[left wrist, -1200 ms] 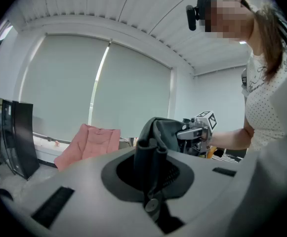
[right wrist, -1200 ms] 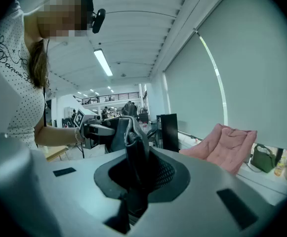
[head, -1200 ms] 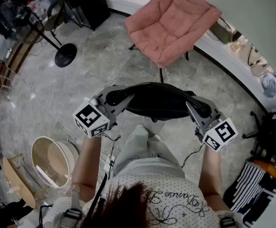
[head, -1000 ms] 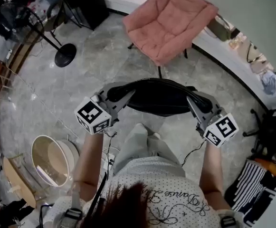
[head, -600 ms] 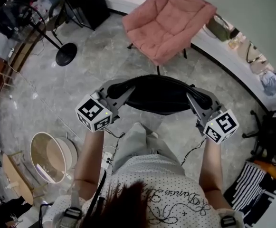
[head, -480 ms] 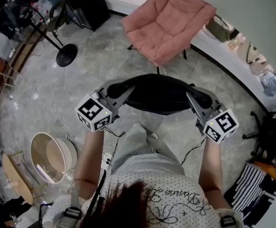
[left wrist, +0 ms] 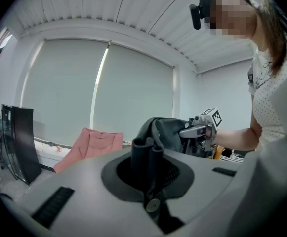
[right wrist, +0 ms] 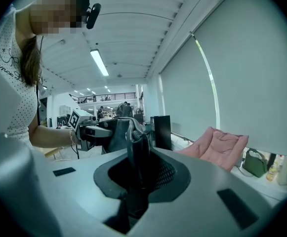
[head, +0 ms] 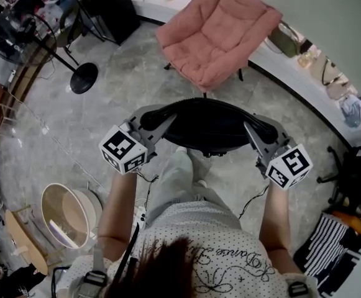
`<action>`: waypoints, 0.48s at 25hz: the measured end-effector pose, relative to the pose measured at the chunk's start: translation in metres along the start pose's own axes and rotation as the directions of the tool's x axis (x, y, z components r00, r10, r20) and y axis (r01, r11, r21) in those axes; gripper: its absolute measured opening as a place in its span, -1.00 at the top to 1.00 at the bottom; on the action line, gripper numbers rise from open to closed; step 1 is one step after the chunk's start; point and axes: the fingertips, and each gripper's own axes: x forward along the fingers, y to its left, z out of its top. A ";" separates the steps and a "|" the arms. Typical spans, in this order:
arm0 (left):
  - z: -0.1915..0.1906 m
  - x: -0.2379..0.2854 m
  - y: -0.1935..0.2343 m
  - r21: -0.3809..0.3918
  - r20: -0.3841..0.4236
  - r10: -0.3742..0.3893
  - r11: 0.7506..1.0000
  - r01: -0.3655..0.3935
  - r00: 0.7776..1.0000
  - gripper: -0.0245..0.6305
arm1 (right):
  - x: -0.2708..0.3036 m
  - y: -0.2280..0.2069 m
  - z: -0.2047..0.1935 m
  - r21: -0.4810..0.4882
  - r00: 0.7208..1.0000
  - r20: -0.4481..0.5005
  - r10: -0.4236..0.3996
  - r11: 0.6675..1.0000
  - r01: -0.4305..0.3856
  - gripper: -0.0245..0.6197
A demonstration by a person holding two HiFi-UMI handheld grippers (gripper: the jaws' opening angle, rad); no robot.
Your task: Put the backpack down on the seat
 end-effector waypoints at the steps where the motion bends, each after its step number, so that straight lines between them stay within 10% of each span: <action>1: -0.001 0.004 0.010 -0.002 0.000 -0.008 1.000 0.008 1.000 0.86 | 0.008 -0.005 0.001 0.002 1.000 -0.003 -0.008 1.000 0.008 0.75; 12: 0.016 0.046 0.151 0.022 0.020 -0.086 0.996 0.085 0.996 0.86 | 0.122 -0.071 0.034 0.007 0.995 0.008 -0.100 0.995 0.100 0.75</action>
